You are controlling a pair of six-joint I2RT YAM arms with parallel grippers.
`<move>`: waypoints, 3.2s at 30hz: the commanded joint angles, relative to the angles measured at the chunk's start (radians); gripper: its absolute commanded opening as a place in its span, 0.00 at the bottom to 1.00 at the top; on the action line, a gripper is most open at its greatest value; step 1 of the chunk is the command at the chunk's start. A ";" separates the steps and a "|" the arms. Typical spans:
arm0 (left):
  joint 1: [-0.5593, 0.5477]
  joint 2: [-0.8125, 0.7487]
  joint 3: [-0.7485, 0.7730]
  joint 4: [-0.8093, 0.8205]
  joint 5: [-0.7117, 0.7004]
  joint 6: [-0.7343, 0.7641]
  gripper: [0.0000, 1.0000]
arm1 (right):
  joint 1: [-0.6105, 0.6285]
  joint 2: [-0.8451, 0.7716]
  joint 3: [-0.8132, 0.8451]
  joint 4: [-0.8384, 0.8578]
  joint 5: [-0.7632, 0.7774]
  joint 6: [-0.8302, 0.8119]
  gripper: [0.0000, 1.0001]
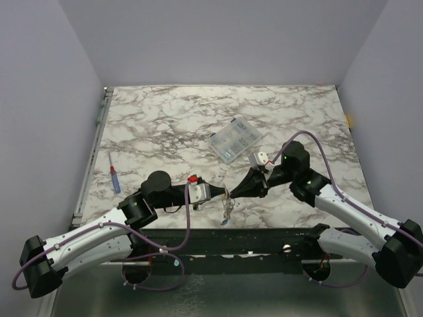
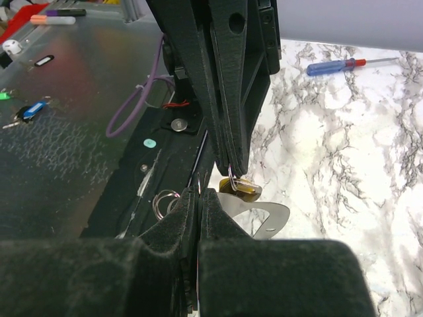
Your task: Put the keys on the keyring
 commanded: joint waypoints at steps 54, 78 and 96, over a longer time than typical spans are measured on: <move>0.004 -0.015 0.001 0.040 0.067 -0.040 0.00 | 0.013 -0.041 0.052 -0.042 0.133 -0.022 0.01; 0.005 -0.007 0.000 0.032 0.028 -0.035 0.00 | 0.015 -0.072 0.046 0.008 0.147 0.001 0.00; 0.010 -0.034 0.009 0.038 -0.081 -0.064 0.43 | 0.015 -0.079 0.039 0.023 0.155 0.007 0.00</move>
